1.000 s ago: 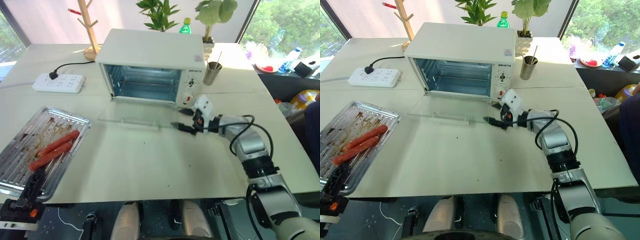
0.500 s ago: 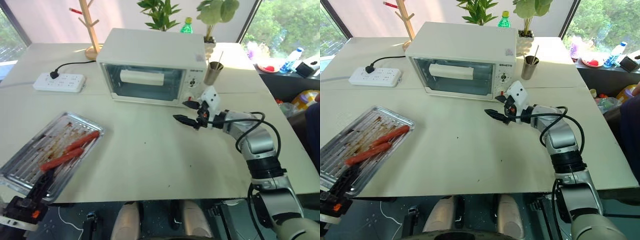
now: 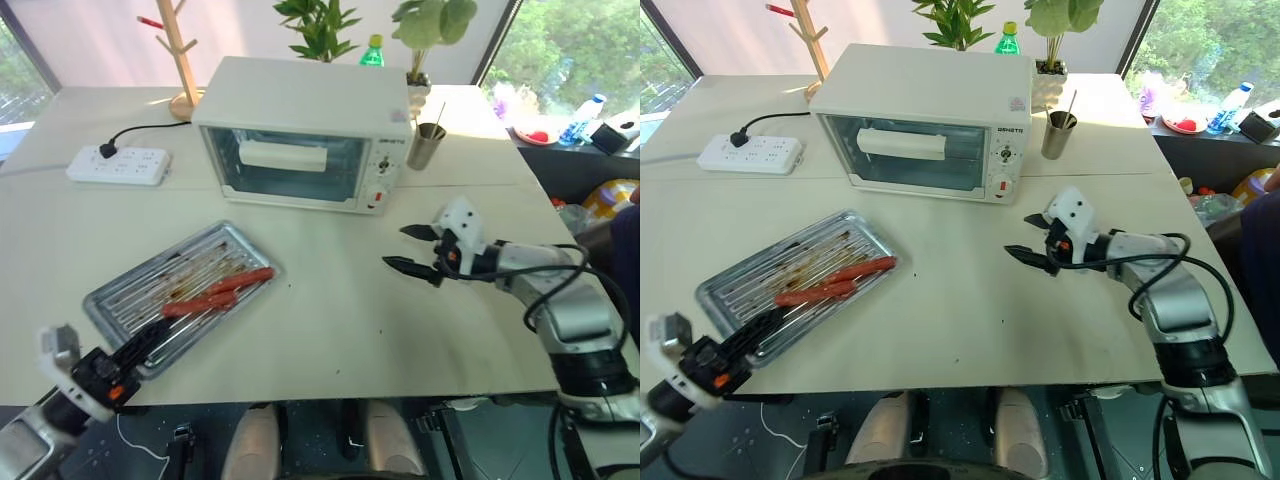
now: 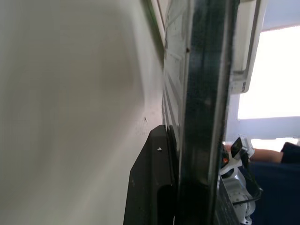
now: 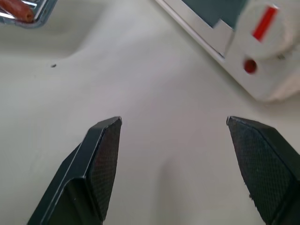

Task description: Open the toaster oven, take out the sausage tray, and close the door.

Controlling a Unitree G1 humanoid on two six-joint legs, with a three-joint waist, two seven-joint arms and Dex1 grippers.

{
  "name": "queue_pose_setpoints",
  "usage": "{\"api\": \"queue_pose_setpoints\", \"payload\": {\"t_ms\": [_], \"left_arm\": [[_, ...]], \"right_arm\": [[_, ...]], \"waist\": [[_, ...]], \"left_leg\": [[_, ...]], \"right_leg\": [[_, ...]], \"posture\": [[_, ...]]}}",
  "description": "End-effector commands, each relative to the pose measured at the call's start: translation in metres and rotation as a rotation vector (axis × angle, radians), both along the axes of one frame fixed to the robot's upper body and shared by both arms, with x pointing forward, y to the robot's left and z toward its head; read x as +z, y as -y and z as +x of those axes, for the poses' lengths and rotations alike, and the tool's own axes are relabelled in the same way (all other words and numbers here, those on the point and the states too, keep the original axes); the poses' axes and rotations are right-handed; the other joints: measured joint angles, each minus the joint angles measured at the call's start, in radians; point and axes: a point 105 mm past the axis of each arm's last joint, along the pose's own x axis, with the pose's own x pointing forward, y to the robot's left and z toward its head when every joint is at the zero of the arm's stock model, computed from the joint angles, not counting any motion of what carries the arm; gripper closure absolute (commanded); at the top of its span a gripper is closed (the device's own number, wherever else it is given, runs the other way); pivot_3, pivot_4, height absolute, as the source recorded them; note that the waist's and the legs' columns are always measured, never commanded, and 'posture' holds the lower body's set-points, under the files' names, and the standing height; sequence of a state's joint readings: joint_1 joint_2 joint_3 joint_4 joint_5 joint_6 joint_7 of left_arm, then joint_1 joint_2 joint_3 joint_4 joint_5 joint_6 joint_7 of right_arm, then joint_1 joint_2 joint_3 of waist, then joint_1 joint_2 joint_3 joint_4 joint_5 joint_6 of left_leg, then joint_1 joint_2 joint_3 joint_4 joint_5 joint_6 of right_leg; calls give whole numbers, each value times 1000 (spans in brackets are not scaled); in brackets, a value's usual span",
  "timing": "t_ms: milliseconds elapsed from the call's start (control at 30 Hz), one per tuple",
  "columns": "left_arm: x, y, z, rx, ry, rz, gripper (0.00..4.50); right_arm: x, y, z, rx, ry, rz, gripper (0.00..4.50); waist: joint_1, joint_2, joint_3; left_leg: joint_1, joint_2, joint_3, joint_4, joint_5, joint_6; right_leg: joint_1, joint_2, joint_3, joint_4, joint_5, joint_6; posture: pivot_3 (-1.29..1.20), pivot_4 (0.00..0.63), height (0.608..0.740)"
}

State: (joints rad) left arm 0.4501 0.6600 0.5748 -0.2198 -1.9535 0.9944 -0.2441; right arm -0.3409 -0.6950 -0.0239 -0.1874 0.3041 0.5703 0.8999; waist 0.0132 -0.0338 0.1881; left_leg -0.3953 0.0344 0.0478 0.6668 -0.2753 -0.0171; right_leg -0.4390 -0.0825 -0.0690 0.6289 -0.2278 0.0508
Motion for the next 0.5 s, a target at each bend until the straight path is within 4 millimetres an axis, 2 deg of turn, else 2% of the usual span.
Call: {"api": "queue_pose_setpoints", "payload": {"t_ms": [33, 233, 500], "left_arm": [[3, 20, 17, -143, -2, -16, 4500], [5, 53, 51, -345, 8, -5, 4500], [-6, 76, 80, -516, -41, 20, 4500]], "right_arm": [[15, 9, -11, -47, 59, -4, 839], [13, 22, -30, -134, 45, 3, 839], [12, 31, -50, -229, 42, 3, 839]], "waist": [[2, 1, 0], [0, 1, 0], [-1, 1, 0]], "left_leg": [[0, 0, 0, 0, 0, 0], [0, -1, 1, 0, 0, 0], [2, -1, 1, 0, 0, 0]], "right_leg": [[0, 0, 0, 0, 0, 0], [1, -1, 0, 0, 0, 0], [1, 1, 0, 1, 0, 1]], "posture": [[0, 150, 717], [0, 150, 717], [0, 150, 717]]}}
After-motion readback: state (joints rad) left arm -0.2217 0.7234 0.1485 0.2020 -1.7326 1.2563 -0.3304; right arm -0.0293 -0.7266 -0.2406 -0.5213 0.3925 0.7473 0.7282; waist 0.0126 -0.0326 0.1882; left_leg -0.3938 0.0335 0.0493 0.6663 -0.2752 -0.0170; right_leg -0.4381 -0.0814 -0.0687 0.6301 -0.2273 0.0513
